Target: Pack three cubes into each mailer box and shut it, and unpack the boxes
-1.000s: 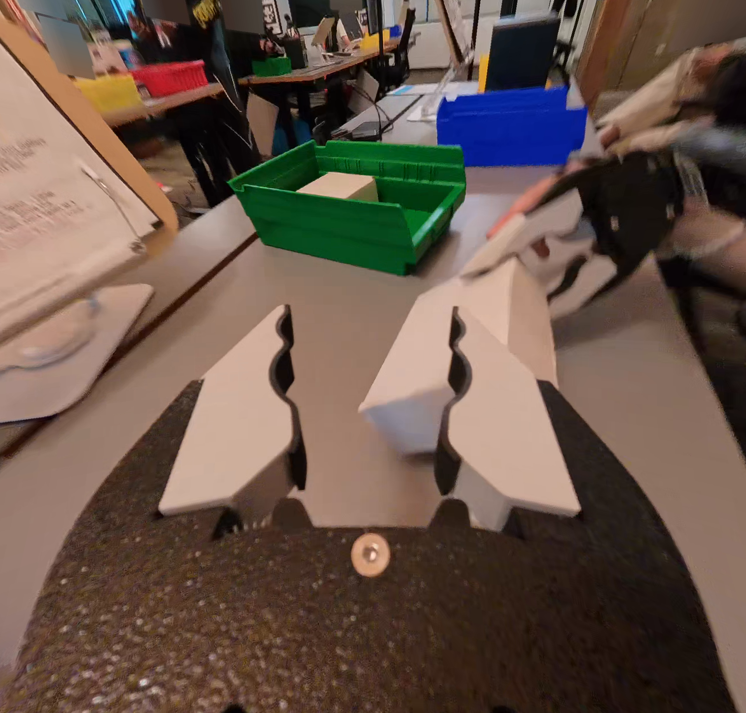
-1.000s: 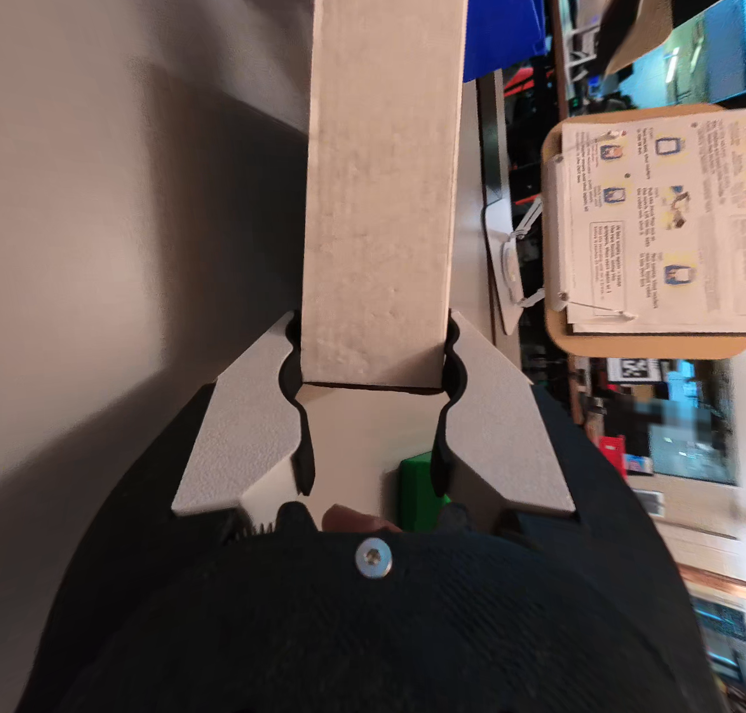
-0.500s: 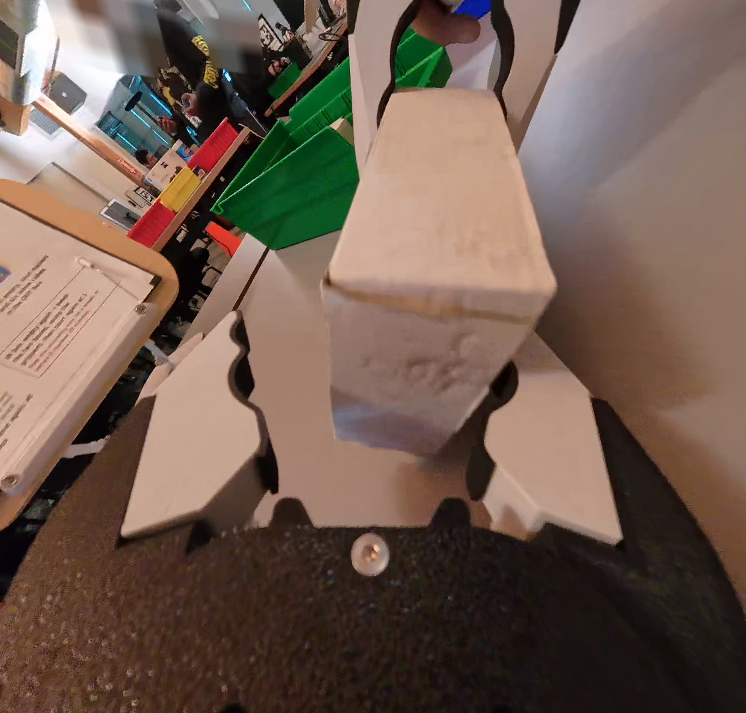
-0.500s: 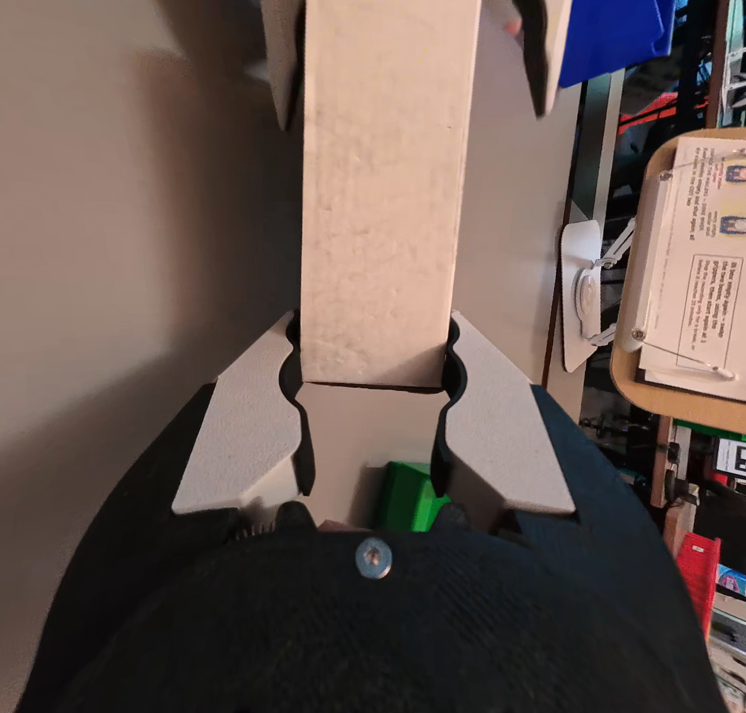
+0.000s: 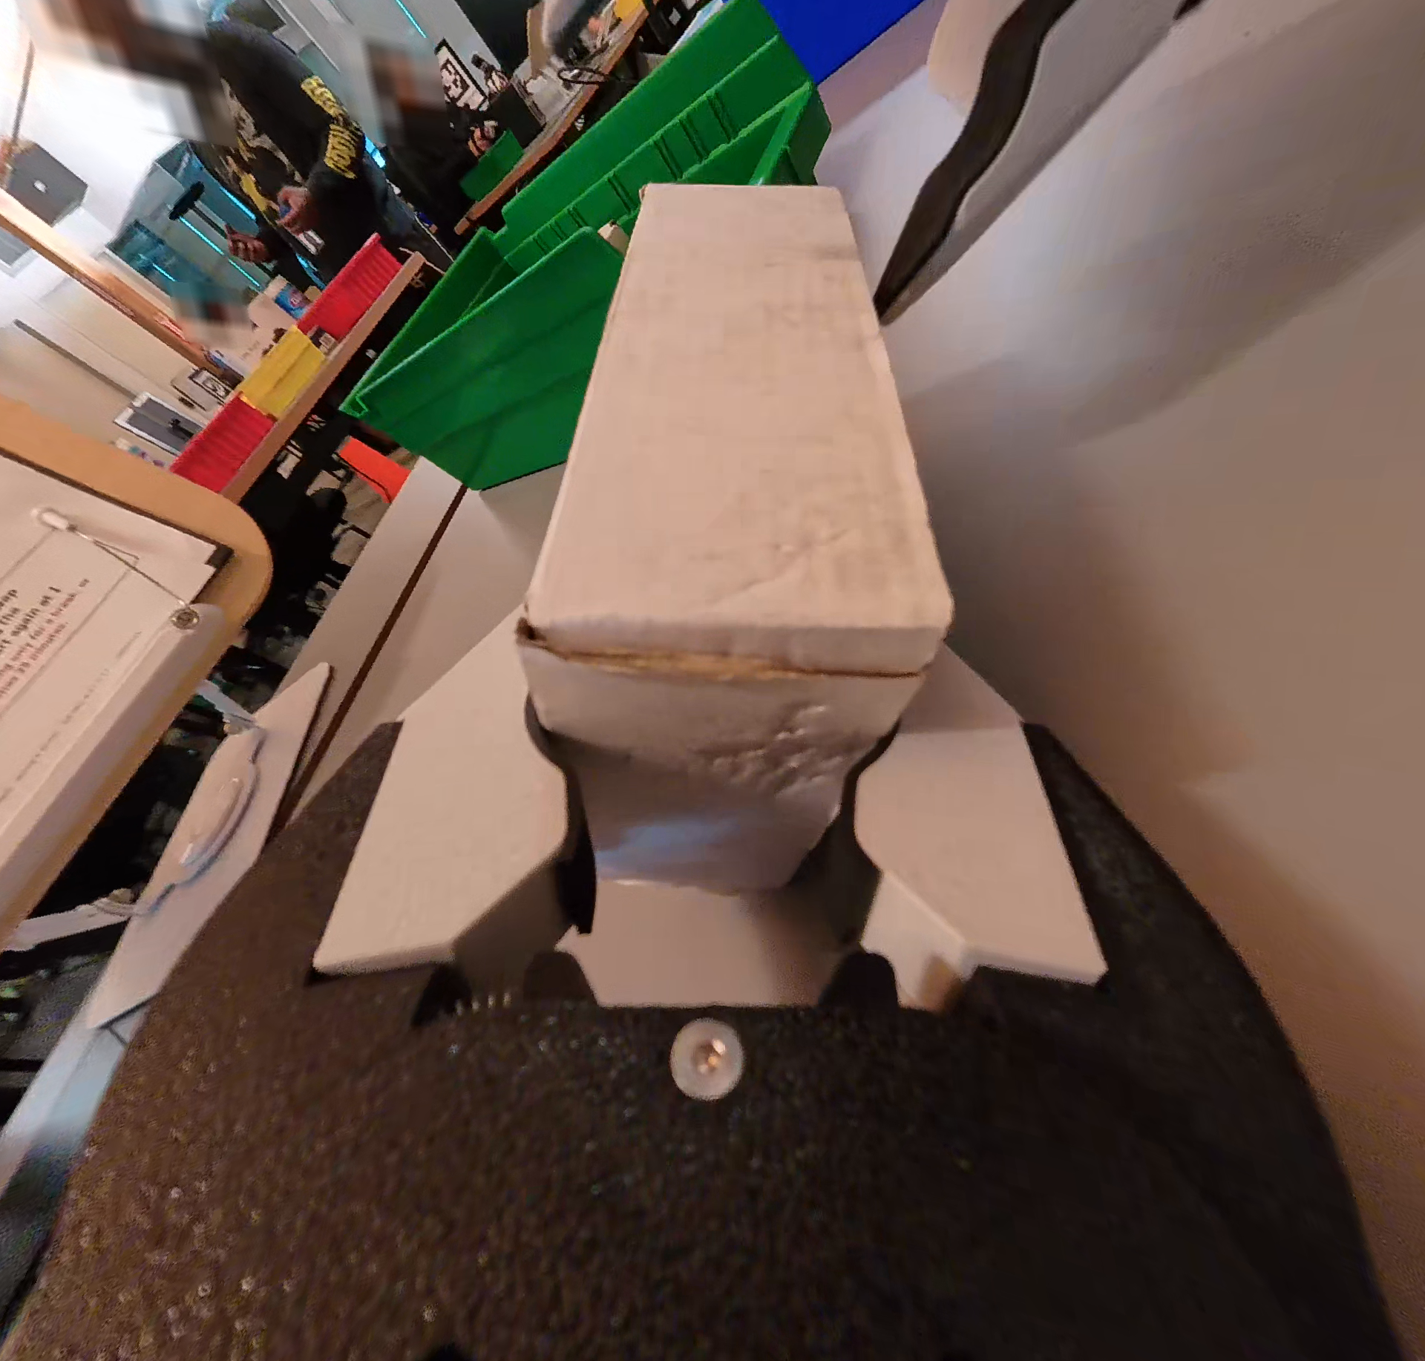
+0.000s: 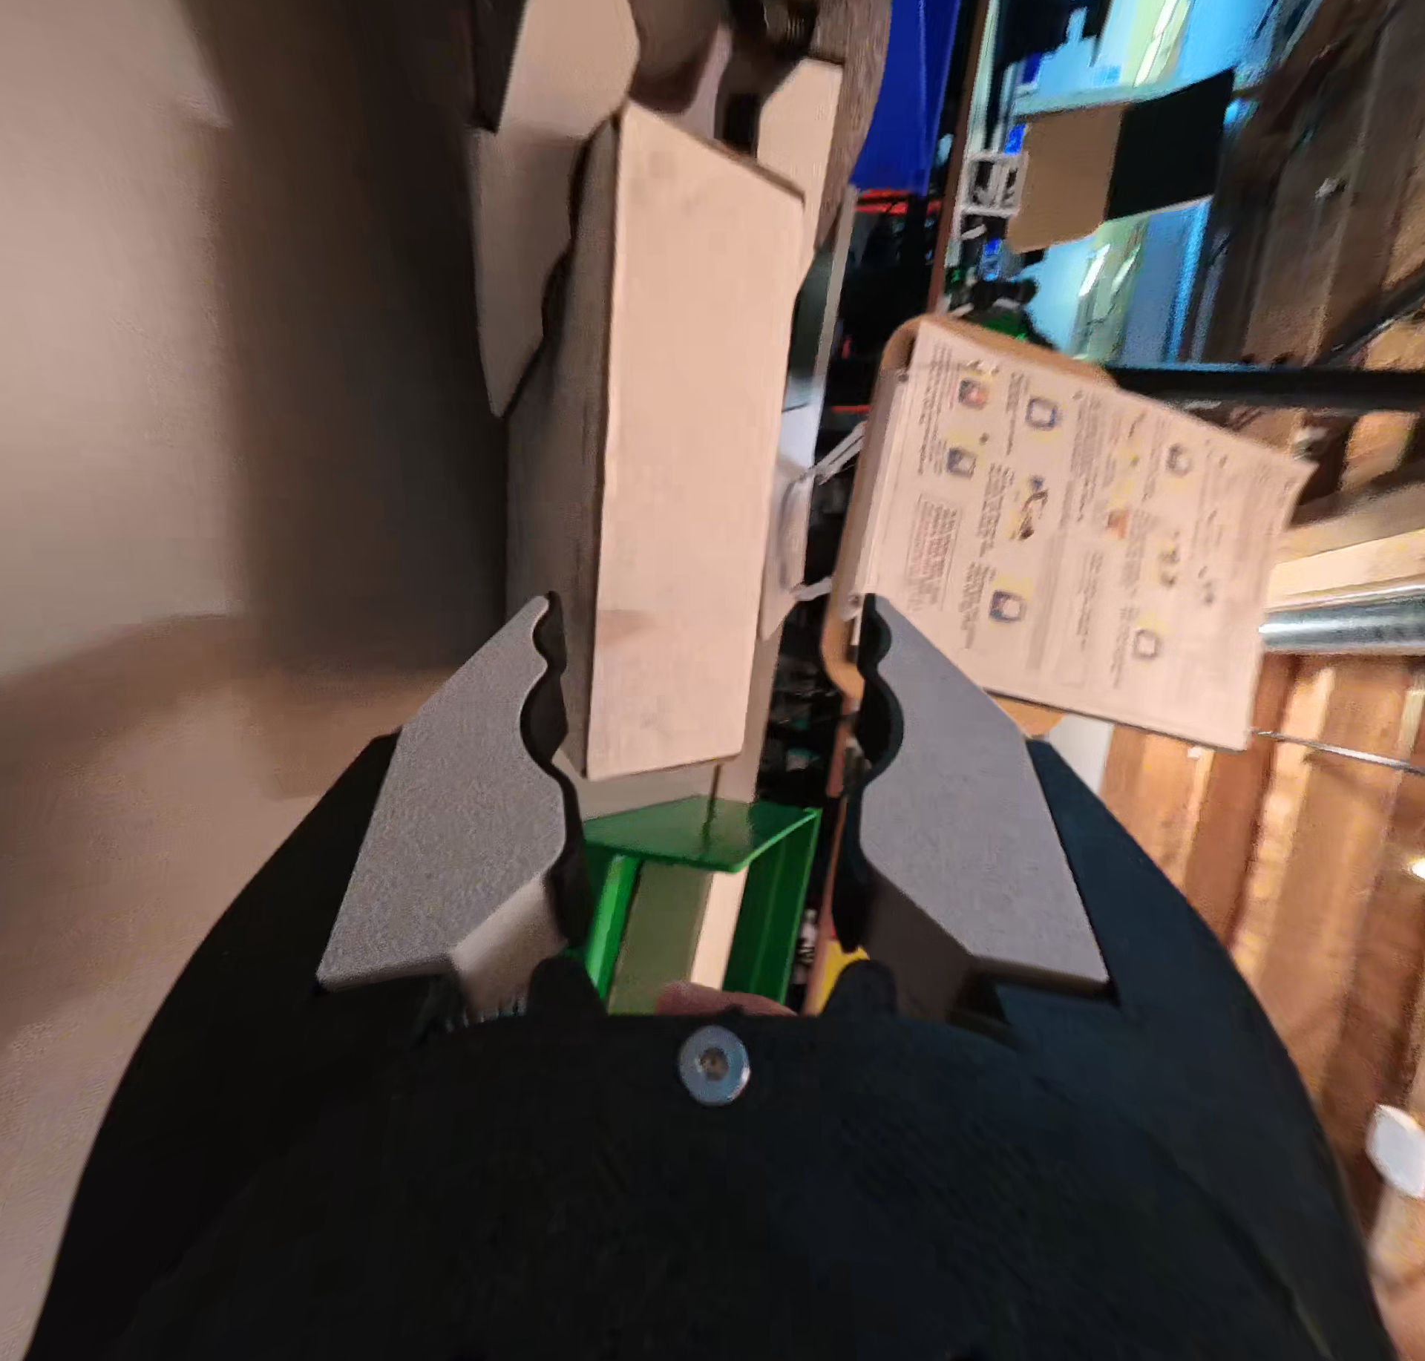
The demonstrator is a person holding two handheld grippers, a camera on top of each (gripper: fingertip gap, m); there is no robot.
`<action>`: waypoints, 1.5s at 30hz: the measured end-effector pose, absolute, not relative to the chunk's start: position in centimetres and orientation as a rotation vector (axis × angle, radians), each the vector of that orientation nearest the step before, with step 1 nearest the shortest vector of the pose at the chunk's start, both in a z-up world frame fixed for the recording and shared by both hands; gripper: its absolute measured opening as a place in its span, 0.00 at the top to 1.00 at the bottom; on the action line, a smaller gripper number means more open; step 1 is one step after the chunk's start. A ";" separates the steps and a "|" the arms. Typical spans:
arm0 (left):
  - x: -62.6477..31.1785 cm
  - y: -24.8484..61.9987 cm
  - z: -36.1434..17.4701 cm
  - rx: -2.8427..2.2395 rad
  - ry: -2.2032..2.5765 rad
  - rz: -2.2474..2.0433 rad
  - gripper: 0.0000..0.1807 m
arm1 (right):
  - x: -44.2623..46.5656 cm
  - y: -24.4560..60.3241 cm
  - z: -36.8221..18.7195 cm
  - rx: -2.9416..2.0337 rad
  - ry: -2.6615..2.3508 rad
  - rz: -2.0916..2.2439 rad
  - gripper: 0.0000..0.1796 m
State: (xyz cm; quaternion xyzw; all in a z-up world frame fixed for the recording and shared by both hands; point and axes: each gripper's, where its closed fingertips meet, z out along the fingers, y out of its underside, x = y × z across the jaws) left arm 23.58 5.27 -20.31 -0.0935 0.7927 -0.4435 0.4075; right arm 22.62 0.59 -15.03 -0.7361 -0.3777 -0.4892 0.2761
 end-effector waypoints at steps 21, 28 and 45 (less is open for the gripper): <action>24.4 6.2 -20.3 -0.356 2.046 -1.174 0.62 | 22.7 1.7 -14.7 -1.766 -0.970 -1.606 1.00; 24.5 5.7 -20.4 -0.351 2.068 -1.171 0.62 | 23.0 2.4 -15.4 -1.826 -0.891 -1.577 0.98; 23.9 5.2 -20.5 -0.157 1.997 -1.072 0.62 | 24.0 0.4 -13.3 -2.026 -0.811 -1.258 1.00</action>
